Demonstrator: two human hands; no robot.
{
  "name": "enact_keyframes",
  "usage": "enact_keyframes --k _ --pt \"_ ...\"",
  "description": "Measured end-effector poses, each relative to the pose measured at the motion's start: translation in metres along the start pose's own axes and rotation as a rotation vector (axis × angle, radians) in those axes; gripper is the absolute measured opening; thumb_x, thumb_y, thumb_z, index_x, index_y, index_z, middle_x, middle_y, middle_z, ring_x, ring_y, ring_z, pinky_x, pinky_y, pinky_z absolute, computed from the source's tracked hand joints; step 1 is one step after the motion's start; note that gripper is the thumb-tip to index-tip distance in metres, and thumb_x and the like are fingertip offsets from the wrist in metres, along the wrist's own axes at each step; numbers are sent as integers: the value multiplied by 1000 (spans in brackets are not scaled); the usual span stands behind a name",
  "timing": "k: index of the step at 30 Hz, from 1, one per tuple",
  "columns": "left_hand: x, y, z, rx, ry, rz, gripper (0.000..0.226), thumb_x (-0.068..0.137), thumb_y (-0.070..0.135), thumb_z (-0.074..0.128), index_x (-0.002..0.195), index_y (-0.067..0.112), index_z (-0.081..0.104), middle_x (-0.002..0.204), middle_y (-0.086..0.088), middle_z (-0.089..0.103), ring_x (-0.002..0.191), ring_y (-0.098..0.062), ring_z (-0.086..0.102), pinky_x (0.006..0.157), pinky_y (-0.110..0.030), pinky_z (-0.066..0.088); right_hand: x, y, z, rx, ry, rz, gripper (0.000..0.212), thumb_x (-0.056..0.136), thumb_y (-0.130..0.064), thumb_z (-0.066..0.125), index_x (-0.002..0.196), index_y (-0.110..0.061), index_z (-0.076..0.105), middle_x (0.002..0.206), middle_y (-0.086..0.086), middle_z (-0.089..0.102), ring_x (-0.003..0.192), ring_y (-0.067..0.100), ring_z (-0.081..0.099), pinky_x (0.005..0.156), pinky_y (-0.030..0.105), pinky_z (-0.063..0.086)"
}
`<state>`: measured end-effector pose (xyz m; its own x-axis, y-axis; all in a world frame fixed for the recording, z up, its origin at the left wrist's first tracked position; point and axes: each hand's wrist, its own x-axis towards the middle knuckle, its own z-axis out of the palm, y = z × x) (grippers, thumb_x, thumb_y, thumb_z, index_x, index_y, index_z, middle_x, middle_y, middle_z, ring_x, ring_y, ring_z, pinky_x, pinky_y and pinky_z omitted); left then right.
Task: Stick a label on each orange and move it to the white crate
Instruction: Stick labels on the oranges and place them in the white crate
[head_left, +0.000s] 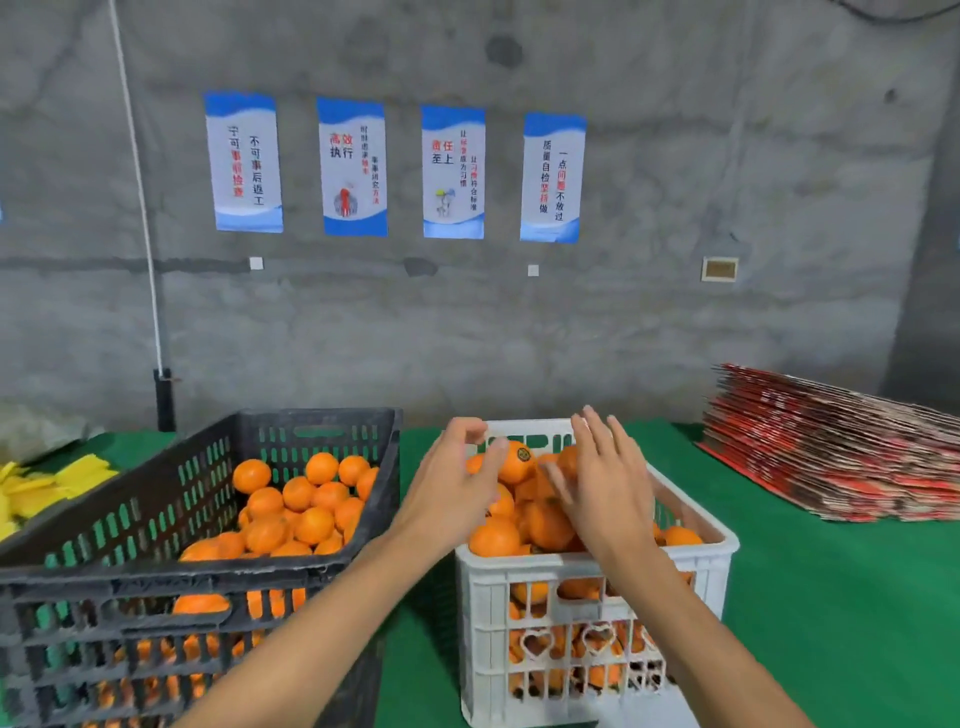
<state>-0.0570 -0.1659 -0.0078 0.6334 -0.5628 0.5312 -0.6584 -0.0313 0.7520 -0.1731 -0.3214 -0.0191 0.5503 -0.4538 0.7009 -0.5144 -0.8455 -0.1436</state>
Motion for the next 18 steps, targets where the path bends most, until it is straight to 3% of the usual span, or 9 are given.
enact_keyframes --k 4,7,9,12,14,16,18 --pt "20 -29 -46 22 36 -16 12 103 39 59 109 28 60 109 15 64 72 -9 74 55 -35 60 0 -36 16 218 33 -142 66 98 -60 51 152 -22 45 160 -4 41 148 17 35 123 36 27" --pt "35 -68 -87 110 4 -124 7 103 20 60 99 18 65 94 -2 70 77 -25 70 73 -44 59 2 -83 31 398 26 -238 65 95 -59 60 146 -19 54 154 -3 49 143 16 44 119 36 35" --pt "42 -99 -116 329 -93 -202 9 102 17 60 108 14 67 95 -9 70 87 -27 67 85 -44 54 6 -113 43 501 -30 -258 67 93 -61 62 147 -23 53 155 -6 48 143 13 42 120 33 33" --pt "50 -133 -155 652 -419 -409 40 100 32 66 138 22 57 131 -12 63 117 -31 64 94 -41 51 16 -154 60 656 -169 -279 70 89 -63 65 149 -31 50 154 -11 48 143 8 41 117 31 35" --pt "56 -145 -172 811 -669 -659 67 96 47 68 154 31 40 154 -11 46 129 -35 58 86 -42 51 25 -179 71 725 -271 -281 69 88 -61 68 148 -33 49 151 -13 50 140 6 43 115 28 37" --pt "67 -157 -182 891 -831 -908 89 91 57 72 162 29 26 160 -17 39 132 -40 56 86 -45 51 34 -197 81 793 -393 -270 65 89 -54 71 147 -33 52 147 -14 53 135 5 48 113 28 39" --pt "81 -171 -184 867 -874 -1099 101 85 58 78 163 24 24 162 -21 34 134 -41 54 97 -53 52 42 -204 89 835 -536 -261 57 88 -45 75 141 -32 58 139 -13 60 126 5 56 109 31 45"
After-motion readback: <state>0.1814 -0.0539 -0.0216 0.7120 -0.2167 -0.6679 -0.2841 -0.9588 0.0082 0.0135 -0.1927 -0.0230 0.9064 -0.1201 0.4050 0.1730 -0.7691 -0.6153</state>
